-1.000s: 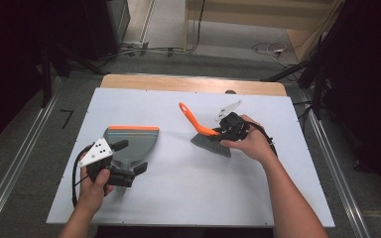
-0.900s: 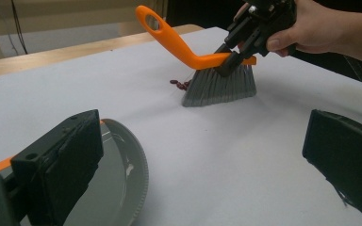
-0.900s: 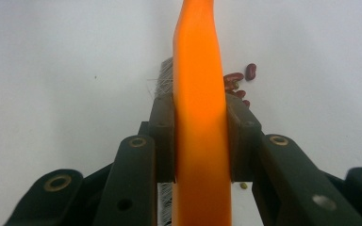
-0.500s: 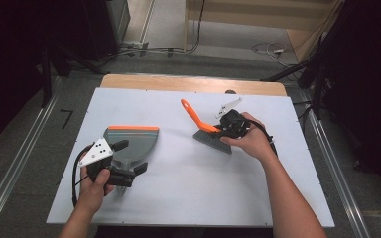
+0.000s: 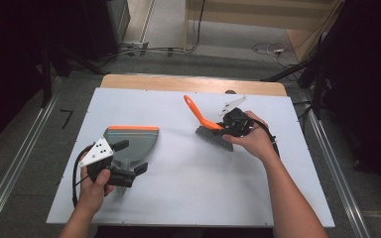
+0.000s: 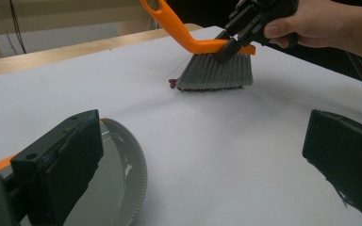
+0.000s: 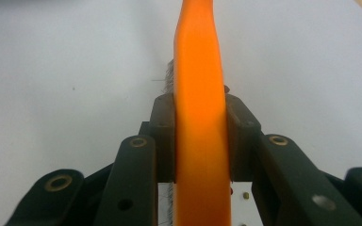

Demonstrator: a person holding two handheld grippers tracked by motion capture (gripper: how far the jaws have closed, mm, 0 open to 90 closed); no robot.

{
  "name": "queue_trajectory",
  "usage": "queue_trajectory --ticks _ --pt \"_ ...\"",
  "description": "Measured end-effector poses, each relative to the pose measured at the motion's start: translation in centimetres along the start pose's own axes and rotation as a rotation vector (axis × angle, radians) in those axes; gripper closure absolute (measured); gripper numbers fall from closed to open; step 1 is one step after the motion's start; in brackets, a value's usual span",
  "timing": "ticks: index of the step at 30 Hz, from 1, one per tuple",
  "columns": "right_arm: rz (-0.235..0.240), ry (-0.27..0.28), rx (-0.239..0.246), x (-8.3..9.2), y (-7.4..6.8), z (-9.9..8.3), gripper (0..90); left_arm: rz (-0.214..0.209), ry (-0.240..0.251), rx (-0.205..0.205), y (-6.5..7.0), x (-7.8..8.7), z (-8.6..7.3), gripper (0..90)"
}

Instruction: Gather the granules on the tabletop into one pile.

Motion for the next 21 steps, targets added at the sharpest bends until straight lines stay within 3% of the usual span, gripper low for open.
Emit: queue_trajectory --ticks 10,17,21 --pt "0.016 0.020 -0.012 0.9 -0.8 0.4 68.1 0.000 0.003 0.000 0.0 0.0 0.1 0.0" --pt "0.080 -0.014 -0.014 0.0 -2.5 -0.8 68.1 0.000 0.001 0.000 0.1 0.0 0.1 0.0" --pt "0.081 -0.012 -0.013 -0.5 -2.8 -0.9 68.1 -0.002 0.000 -0.001 0.1 -0.1 0.0 0.0"
Point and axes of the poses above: each handheld gripper's, and its own axes: x roughly backward along the jaws, z roughly out of its top, y roughly to its right, the point moved 9 cm from there along -x, roughly forward along the jaws, and after that the axes turned 15 degrees about y, right-handed, at the moved point
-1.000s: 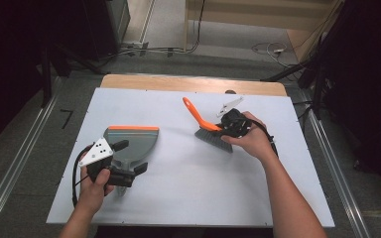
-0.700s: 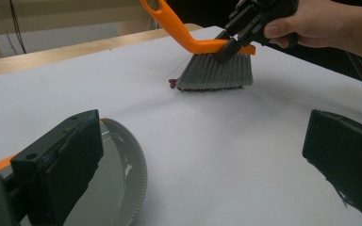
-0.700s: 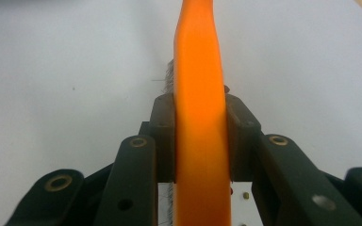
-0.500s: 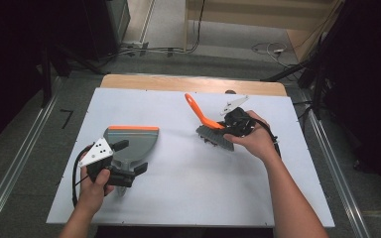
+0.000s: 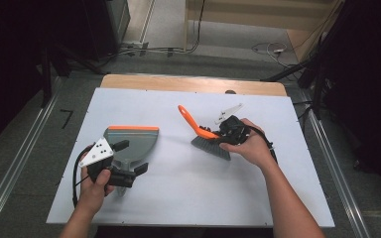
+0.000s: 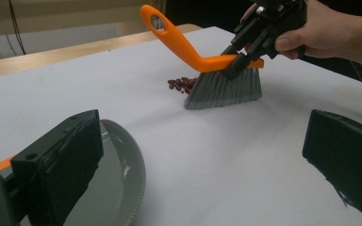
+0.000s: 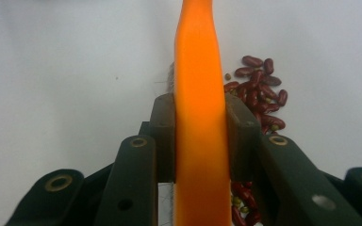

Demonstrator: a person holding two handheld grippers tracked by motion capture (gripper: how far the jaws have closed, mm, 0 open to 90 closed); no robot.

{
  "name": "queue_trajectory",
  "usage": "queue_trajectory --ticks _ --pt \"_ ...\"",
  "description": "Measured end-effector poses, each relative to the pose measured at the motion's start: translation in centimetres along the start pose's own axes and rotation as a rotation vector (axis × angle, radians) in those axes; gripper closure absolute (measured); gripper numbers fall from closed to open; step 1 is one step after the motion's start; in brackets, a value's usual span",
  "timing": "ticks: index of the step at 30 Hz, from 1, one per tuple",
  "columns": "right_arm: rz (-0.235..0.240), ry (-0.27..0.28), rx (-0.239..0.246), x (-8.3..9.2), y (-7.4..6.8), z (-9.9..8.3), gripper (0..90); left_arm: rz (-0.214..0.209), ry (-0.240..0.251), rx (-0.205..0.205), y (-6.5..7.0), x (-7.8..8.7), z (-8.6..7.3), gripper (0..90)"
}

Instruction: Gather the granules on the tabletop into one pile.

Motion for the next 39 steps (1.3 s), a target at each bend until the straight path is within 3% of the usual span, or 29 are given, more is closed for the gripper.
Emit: queue_trajectory --ticks 7,21,30,39 --pt "-0.092 -0.002 -0.010 0.5 1.6 0.0 68.2 0.001 0.002 0.003 -0.1 0.0 0.0 0.0" --pt "-0.114 0.047 -0.017 2.1 1.3 0.9 68.2 -0.001 -0.004 0.000 0.0 -0.1 -0.1 0.0" --pt "-0.155 0.110 -0.103 4.2 1.0 1.0 68.3 -0.003 -0.002 0.005 0.0 0.0 -0.1 0.0" --pt "-0.189 0.160 -0.198 7.1 0.7 -0.9 68.3 -0.004 0.002 0.003 0.1 -0.1 -0.1 0.0"
Point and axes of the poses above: each handheld gripper's, and its own axes: x roughly backward along the jaws, z roughly out of its top, y roughly to its right, the point moved 9 cm from there along -x, roughly forward along the jaws, and after that the axes turned 15 degrees about y, right-handed, at the moved point
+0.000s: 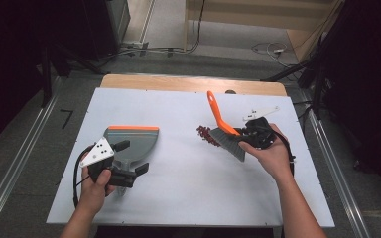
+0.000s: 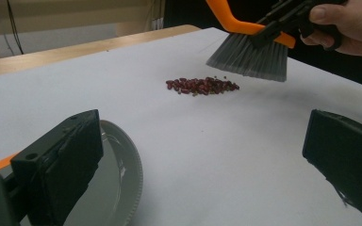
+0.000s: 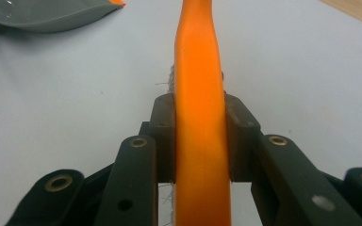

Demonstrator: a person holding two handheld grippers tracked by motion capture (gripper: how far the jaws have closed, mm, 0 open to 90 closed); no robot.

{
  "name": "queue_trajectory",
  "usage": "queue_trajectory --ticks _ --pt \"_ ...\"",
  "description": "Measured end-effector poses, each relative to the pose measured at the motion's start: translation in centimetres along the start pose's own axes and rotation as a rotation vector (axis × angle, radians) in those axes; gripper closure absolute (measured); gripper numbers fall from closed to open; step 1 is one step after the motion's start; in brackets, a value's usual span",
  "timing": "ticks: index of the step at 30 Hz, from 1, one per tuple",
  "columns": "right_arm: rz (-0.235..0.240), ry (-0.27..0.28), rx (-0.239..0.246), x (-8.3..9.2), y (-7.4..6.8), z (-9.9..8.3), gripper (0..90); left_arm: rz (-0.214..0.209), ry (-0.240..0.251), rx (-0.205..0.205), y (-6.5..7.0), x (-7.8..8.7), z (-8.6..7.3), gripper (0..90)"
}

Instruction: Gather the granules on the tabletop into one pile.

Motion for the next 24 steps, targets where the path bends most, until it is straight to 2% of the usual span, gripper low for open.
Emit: queue_trajectory --ticks 14,19,24 --pt "-0.052 0.050 -0.130 5.3 1.4 -4.4 68.4 0.008 0.006 0.001 -0.1 0.1 0.0 0.0" --pt "-0.056 0.078 -0.196 7.0 1.7 -5.7 68.4 0.021 0.024 -0.009 -0.2 0.2 0.1 0.0" --pt "-0.084 0.094 -0.231 8.5 2.4 -6.8 68.3 0.029 0.029 -0.005 -0.4 0.2 -0.1 0.0"
Point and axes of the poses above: each handheld gripper's, and its own axes: x roughly backward along the jaws, z roughly out of its top, y roughly to its right, the point moved 9 cm from there along -x, roughly forward along the jaws, and after that the axes turned 15 degrees about y, right-handed, at the moved point
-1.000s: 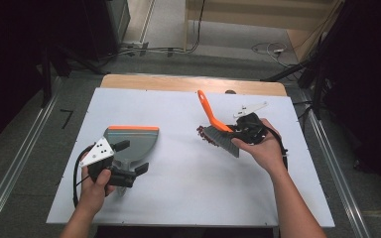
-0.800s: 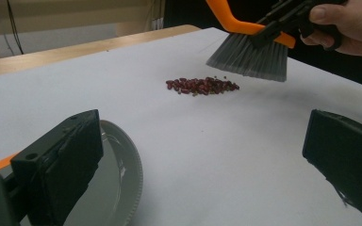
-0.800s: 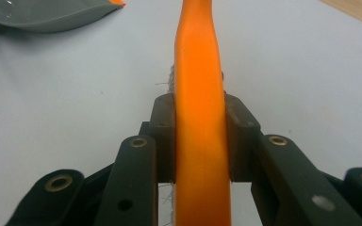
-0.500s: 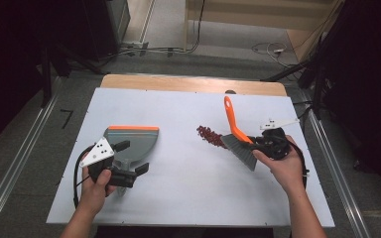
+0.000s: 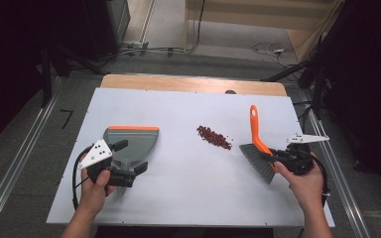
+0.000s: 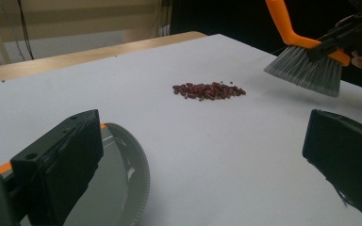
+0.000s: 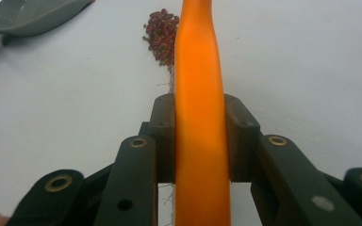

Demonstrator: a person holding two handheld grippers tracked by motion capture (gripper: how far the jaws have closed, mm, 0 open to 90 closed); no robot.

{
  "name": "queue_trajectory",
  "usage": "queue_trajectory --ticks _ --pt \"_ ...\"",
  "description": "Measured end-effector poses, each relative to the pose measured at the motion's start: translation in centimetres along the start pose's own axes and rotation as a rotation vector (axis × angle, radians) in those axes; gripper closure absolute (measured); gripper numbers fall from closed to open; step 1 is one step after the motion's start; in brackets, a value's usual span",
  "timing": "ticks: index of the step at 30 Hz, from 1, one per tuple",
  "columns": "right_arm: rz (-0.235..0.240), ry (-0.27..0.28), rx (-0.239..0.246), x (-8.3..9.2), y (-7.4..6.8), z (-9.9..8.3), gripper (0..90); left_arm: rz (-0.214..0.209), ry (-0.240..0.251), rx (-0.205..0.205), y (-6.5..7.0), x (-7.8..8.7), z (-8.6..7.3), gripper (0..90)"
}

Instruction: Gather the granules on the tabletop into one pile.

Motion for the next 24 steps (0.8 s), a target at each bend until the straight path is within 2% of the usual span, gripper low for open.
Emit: queue_trajectory --ticks 3,8,15,24 --pt "0.016 0.023 -0.047 0.6 0.4 -0.4 68.3 -0.003 -0.001 -0.002 0.1 -0.1 0.0 0.0" --pt "-0.003 0.009 -0.073 1.1 1.3 -1.3 68.4 -0.004 -0.007 -0.004 0.1 -0.1 -0.1 0.0" --pt "-0.008 0.033 -0.118 1.8 2.3 -1.5 68.4 0.000 -0.004 0.002 0.0 0.0 0.0 0.0" --pt "-0.010 0.032 -0.123 2.0 2.7 -1.4 68.4 -0.004 -0.017 -0.003 0.1 -0.2 -0.3 0.0"
Point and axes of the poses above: each handheld gripper's, and its own axes: x roughly backward along the jaws, z roughly out of its top, y roughly to its right, the point moved 9 cm from there along -x, roughly forward along the jaws, and after that the axes turned 15 degrees about y, right-handed, at the moved point
